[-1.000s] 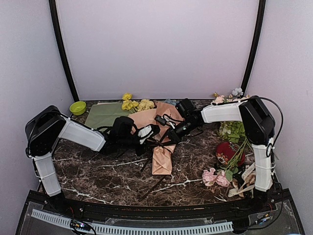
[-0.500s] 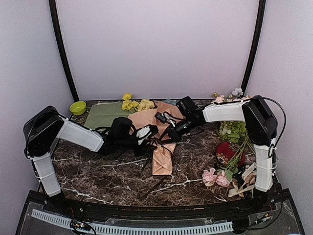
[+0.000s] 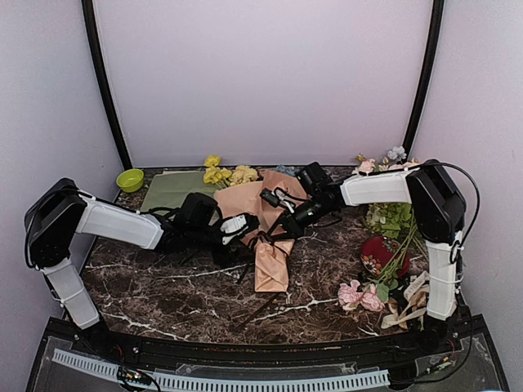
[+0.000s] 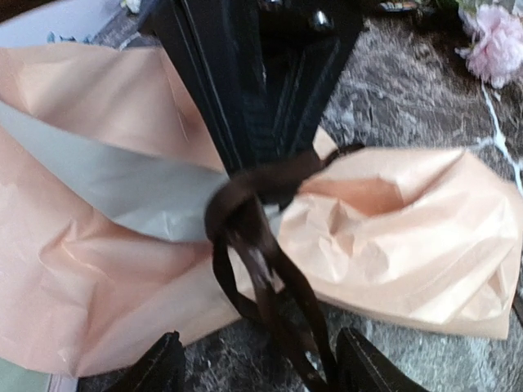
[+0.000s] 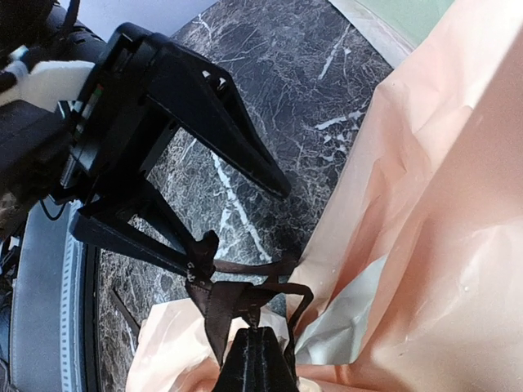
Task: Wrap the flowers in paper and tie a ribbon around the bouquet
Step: Pick up the left side of the half-tied ribbon from the folded bouquet.
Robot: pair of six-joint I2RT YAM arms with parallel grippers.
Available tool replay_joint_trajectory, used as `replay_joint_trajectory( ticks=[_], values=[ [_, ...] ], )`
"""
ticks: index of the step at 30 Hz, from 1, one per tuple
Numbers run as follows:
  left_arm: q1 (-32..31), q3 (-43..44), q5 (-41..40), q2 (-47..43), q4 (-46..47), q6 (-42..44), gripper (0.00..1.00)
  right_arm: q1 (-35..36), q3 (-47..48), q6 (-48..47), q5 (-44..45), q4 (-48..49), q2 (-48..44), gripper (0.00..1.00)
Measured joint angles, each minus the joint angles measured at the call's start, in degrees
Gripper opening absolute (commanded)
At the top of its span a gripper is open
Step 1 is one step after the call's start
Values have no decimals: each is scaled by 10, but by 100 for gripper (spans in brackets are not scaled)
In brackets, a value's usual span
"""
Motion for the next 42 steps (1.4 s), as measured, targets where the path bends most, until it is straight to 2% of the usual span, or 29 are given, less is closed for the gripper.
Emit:
replay_joint_trajectory(
  ticks=[5,8,14,23,30,32,35,40,42],
  values=[
    [17,0,-2,0,-59,26,66,0,-4,0,2,0,0,0],
    [27,0,14,0,-57,24,65,0,-4,2,3,1,0,0],
    [28,11,79,12,-44,6,54,0,-6,11,4,7,-1,0],
    [28,17,116,34,-34,-5,55,0,-7,13,6,13,-7,0],
    [28,32,121,45,-33,-6,49,0,-7,14,6,13,-7,0],
    [28,35,122,49,-33,-6,45,0,-7,15,6,13,-7,0],
    [28,39,124,53,-35,-6,32,0,-7,15,6,13,-7,0],
    [28,39,127,53,-45,-6,1,0,-7,18,8,14,-7,0],
    [28,39,127,54,-49,-7,0,0,-7,22,13,15,-8,0]
  ],
)
